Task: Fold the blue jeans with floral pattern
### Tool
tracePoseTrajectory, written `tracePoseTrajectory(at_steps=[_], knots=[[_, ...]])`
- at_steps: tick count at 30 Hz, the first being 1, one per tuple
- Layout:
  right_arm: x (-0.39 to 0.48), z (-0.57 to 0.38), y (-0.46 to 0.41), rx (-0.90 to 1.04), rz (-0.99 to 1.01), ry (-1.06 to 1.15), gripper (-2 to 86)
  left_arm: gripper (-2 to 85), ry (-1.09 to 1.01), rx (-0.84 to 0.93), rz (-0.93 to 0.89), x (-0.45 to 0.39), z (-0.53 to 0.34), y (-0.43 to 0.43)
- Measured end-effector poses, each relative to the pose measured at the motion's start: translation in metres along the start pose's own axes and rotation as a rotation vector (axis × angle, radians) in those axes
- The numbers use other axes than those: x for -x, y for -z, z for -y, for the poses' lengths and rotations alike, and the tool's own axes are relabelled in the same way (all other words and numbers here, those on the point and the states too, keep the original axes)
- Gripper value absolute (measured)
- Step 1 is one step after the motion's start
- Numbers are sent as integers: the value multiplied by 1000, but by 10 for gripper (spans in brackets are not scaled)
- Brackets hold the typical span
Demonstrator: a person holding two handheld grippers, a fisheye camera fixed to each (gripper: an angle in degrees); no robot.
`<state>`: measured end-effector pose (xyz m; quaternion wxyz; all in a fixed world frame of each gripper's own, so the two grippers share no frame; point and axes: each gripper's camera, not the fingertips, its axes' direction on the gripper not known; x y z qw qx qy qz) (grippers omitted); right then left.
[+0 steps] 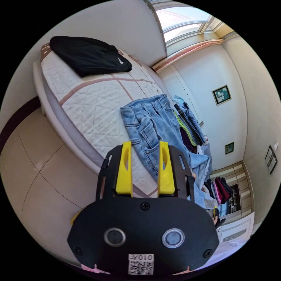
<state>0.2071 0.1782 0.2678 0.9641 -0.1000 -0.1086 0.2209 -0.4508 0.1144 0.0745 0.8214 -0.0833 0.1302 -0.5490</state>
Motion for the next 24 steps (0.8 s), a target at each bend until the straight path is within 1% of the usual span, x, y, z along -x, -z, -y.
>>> tracePoseTrajectory(at_steps=[3, 7, 9, 10, 12, 14, 15, 18, 21, 23, 24], knots=[[-4, -9, 9, 34, -3, -14, 9, 138, 16, 4, 56, -3, 7, 4], [-9, -23, 41, -7, 16, -50, 8, 136, 98, -6, 2, 10, -4, 18], [-7, -24, 58, -45, 38, -47, 8, 136, 100, -8, 3, 11, -13, 26], [-3, -22, 68, -62, 43, -34, 8, 137, 98, 19, -10, 13, -15, 26], [3, -18, 81, -84, 46, -14, 8, 138, 115, 64, -70, 20, -14, 24], [10, -13, 96, -105, 73, 6, 8, 139, 139, 46, -110, 26, -11, 32], [11, -12, 98, -107, 80, 9, 8, 140, 139, 36, -130, 26, -7, 38], [18, -8, 111, -119, 95, 24, 8, 141, 113, 67, -105, 17, 3, 49], [25, -7, 127, -153, 102, 43, 9, 135, 58, 25, -107, 5, 1, 70], [26, -8, 131, -152, 67, 59, 9, 128, 67, 26, -123, 12, -4, 75], [25, -8, 131, -147, 67, 53, 9, 122, 95, 60, -146, 24, -7, 73]])
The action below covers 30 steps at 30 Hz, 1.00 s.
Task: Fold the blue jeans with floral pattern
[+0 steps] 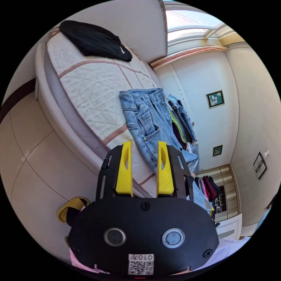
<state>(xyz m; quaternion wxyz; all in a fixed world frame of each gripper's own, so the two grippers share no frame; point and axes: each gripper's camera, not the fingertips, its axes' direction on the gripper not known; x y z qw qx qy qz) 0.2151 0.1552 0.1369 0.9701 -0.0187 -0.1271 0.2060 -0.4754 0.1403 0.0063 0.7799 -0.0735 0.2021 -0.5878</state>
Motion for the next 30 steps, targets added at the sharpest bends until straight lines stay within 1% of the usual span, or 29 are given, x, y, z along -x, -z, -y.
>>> tracePoseTrajectory(at_steps=[1, 3, 5, 8, 12, 14, 16, 17, 20, 22, 24, 26, 30], knots=[[-4, -1, -1, 9, 18, -23, 9, 117, 50, 20, -60, 16, -5, -1], [-7, -3, -2, 26, 41, -45, 9, 109, 87, -16, -146, 28, -19, 5], [-2, -3, -3, 46, 13, -27, 9, 104, 48, -5, -134, 23, -27, 9], [0, 3, 2, 39, 12, -8, 9, 99, 1, 74, -150, 15, -26, 2], [-2, 9, 10, 3, 50, -17, 9, 88, 3, 115, -290, 14, -25, -12], [-2, 13, 13, 9, 43, -6, 9, 83, -24, 55, -275, 9, -22, -2], [-3, 17, 15, 18, 37, 11, 9, 79, -27, -80, -225, 5, -17, 19], [-4, 19, 17, 22, 27, 23, 9, 78, -21, -106, -214, 6, -16, 22], [-15, 19, 13, 37, 18, 11, 10, 71, 30, -134, -183, 19, -3, 25], [-25, 16, 6, 51, 36, -22, 10, 61, 77, -159, -225, 27, -2, 23], [-34, 13, -3, 82, 28, -55, 11, 52, 66, -150, -208, 22, 0, 21], [-46, 11, -19, 148, 3, -86, 13, 45, 21, -137, -158, 9, 3, 24], [-67, 12, -40, 223, 4, -135, 17, 35, -206, -126, -95, -51, 16, 44]])
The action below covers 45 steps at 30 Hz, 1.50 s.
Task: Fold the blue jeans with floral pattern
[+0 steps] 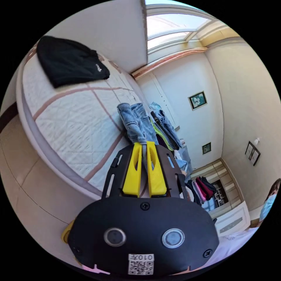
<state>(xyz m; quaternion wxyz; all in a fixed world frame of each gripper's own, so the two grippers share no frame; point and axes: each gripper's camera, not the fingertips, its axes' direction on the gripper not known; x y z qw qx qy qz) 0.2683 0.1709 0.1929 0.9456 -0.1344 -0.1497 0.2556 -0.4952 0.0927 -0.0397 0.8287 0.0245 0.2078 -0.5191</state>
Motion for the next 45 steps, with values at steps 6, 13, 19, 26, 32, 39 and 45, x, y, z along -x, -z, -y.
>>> tracePoseTrajectory(at_steps=[6, 13, 19, 26, 32, 39, 45], knots=[[-25, 6, -22, 22, 31, 4, 25, 29, -297, -166, 74, -75, 1, 58], [-86, -10, -85, 245, 159, -127, 32, 26, 76, 13, 74, 57, -57, 30], [-49, 43, -106, 296, 164, 10, 33, 26, 4, 10, 20, 40, -42, 9], [-4, 89, -38, -54, 245, 267, 27, 26, -257, -84, -12, -30, 5, -5], [-112, 34, -106, 283, 235, 29, 22, 25, -150, -35, -63, 56, -60, -39], [-149, -19, -161, 452, 160, -108, 30, 32, 176, -3, -79, 161, -154, -89], [-136, -26, -158, 405, 4, -78, 47, 48, 193, 71, 22, 166, -165, -130]])
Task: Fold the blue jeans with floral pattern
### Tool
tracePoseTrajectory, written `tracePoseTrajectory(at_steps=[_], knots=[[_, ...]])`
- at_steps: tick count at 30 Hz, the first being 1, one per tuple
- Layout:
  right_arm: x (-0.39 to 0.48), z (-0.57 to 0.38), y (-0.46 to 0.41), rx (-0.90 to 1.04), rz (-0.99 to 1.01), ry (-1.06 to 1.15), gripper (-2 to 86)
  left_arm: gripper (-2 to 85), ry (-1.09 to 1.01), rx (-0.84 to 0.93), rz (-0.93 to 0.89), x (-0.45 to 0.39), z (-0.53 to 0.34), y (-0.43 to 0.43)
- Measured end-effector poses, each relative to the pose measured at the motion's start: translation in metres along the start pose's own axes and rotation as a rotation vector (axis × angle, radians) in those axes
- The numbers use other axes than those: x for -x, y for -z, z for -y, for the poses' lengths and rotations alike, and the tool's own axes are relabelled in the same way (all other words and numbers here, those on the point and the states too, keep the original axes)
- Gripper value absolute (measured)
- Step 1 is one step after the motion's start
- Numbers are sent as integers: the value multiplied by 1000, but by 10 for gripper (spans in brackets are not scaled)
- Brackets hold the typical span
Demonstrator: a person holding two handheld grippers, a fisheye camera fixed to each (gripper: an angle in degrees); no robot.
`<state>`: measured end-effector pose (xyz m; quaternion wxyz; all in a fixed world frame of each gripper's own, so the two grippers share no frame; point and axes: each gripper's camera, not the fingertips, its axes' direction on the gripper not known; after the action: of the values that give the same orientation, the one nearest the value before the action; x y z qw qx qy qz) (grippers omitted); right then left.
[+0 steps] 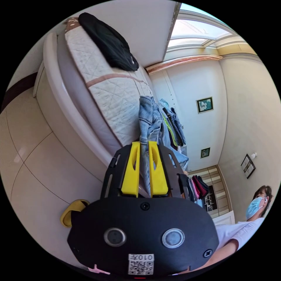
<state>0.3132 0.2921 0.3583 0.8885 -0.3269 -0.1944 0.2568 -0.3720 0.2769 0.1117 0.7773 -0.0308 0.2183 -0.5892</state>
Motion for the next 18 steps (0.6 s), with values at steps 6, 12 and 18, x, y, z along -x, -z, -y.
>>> tracePoseTrajectory(at_steps=[6, 12, 18], knots=[[85, -5, 17, -265, -223, 244, 82, 56, -88, -76, 276, -24, -48, -8], [213, 56, -77, -232, -165, 625, 111, 81, -820, 178, 465, -209, -59, -181], [298, 92, -190, -79, -227, 743, 122, 99, -1319, 366, 583, -308, -131, -415]])
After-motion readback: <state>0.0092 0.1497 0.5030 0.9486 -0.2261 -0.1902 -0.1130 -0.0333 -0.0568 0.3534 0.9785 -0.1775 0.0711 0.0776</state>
